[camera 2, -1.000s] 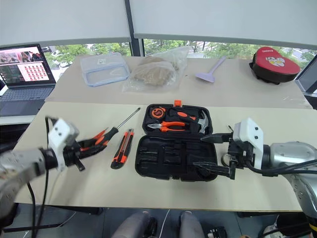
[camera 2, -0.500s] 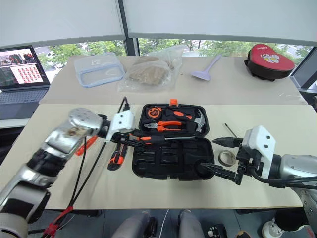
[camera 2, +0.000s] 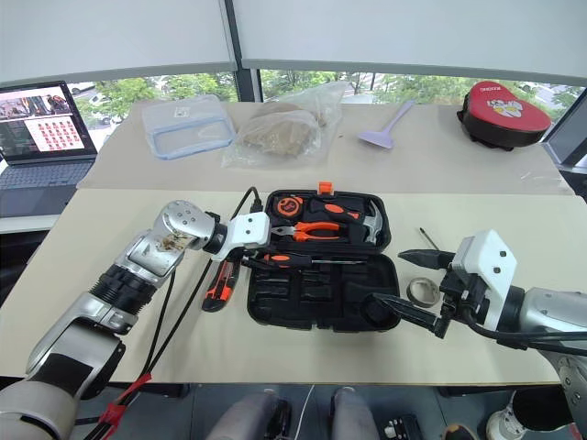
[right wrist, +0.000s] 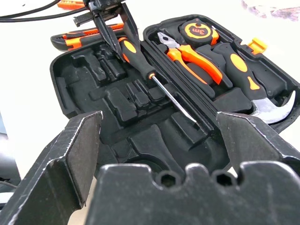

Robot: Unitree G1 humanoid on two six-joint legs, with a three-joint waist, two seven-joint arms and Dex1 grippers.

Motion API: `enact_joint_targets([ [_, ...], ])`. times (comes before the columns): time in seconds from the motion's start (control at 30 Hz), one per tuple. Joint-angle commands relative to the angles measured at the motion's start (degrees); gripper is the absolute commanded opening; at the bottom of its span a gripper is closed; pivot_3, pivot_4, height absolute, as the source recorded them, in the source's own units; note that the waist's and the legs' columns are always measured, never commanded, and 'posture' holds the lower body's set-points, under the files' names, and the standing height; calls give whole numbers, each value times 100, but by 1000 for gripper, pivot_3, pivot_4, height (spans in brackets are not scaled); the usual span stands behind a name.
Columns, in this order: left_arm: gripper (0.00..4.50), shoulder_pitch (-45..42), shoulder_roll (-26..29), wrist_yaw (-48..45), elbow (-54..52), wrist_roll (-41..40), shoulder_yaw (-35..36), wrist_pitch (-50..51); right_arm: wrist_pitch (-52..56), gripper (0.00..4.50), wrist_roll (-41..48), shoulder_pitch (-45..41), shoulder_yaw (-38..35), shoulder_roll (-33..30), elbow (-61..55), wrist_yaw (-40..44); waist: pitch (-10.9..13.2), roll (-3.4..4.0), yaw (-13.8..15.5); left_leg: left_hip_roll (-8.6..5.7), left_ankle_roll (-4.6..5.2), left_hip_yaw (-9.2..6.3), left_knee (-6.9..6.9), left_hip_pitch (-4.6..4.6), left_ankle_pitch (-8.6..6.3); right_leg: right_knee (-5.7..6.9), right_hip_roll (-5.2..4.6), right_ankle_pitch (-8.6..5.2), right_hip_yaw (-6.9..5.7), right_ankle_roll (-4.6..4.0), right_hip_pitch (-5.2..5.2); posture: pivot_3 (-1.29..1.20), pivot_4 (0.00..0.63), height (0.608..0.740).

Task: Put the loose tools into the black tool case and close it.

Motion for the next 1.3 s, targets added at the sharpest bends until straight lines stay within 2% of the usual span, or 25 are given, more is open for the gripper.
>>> enact_joint_targets([
  [0.03, 861, -194, -75, 26, 35, 77, 146, -37, 2, 4500, 83, -95, -44, 24, -105, -72, 0, 0, 13, 0, 0, 0, 2, 0, 0, 0, 0, 0, 0, 0, 1, 0, 150, 722],
  [0.07, 861, -217, -85, 8, 6, 45, 195, -1, 1, 4500, 88, -102, -33, 26, -104, -76, 0, 0, 15, 0, 1, 0, 4, 0, 0, 1, 0, 0, 0, 0, 1, 0, 150, 722],
  [0.1, 1861, -239, -89, -8, -37, 8, 244, 58, 1, 4500, 95, -110, -25, 27, -101, -79, 0, 0, 16, -1, 1, 0, 5, 0, 0, 1, 0, 0, 0, 0, 1, 0, 150, 722],
  [0.33, 4347, -372, -181, -152, -593, -472, 651, 772, 7, 4500, 154, -78, -32, 45, -106, -48, 1, -1, 18, 0, 2, -1, 10, -2, 1, 7, 0, 0, 0, 0, 0, 0, 150, 722],
  [0.43, 3905, -350, -257, -184, -639, -476, 612, 688, -11, 4500, 139, -50, -1, 81, -116, -55, 0, -1, 14, -1, 2, 0, 9, -1, 1, 8, 0, 0, 0, 0, 1, 0, 150, 722],
  [0.77, 25, -447, -698, 47, 369, 216, 128, -30, -61, 4500, 13, 74, -20, 201, -82, -130, 0, -1, 16, -2, 2, 0, 11, 0, 1, 10, 1, 0, 0, 0, 2, 0, 150, 722],
  [1.03, 25, -417, -768, 297, 1010, 977, -299, -878, -206, 4500, -433, 472, -123, 419, 83, -454, -14, -8, 50, -3, 3, 1, 13, 10, 0, 10, -3, 1, 5, 2, 16, 0, 150, 722],
  [1.23, 25, -269, -716, 225, 790, 687, 46, -751, -283, 4500, -830, 857, -635, 592, 590, -710, -23, -5, 44, -5, 4, 1, 14, 17, 1, 16, -2, 3, 9, 4, 20, 0, 150, 722],
  [1.3, 25, -257, -724, 114, 492, 187, 493, -246, -273, 4500, -907, 896, -887, 605, 935, -770, -24, -5, 25, -4, 5, 3, 12, 18, 1, 21, -1, 3, 13, 4, 17, 0, 150, 722],
])
